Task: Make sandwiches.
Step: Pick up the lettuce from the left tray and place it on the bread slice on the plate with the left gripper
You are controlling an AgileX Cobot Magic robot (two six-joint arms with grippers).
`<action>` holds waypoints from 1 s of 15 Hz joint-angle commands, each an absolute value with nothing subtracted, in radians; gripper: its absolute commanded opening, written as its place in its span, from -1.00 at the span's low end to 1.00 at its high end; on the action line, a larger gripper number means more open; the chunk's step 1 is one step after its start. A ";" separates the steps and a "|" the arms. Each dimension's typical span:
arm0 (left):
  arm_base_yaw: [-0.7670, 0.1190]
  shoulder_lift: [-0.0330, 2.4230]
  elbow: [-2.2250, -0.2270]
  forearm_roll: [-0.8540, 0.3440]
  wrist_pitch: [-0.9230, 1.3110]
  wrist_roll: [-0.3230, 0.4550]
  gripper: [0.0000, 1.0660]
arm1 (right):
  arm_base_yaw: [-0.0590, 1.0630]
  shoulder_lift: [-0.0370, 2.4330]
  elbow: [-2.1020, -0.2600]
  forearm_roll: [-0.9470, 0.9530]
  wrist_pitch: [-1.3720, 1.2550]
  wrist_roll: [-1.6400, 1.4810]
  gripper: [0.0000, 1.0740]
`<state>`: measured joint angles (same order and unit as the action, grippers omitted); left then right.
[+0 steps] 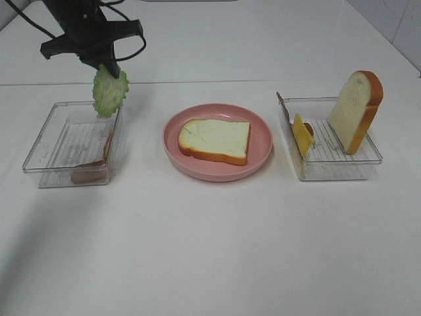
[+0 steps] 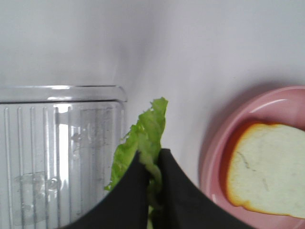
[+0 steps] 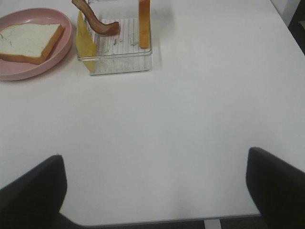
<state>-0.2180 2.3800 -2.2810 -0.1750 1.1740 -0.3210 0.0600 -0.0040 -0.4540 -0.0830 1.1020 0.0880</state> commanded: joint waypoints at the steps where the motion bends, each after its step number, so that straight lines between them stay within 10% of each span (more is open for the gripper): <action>1: -0.239 2.364 -2.345 -0.278 1.171 -0.309 -1.00 | 0.057 -0.028 -0.451 -0.085 1.099 0.082 0.83; 15: -0.419 2.609 -2.361 -1.001 0.925 -0.109 -1.00 | 0.057 -0.028 -0.451 -0.085 1.099 0.082 0.83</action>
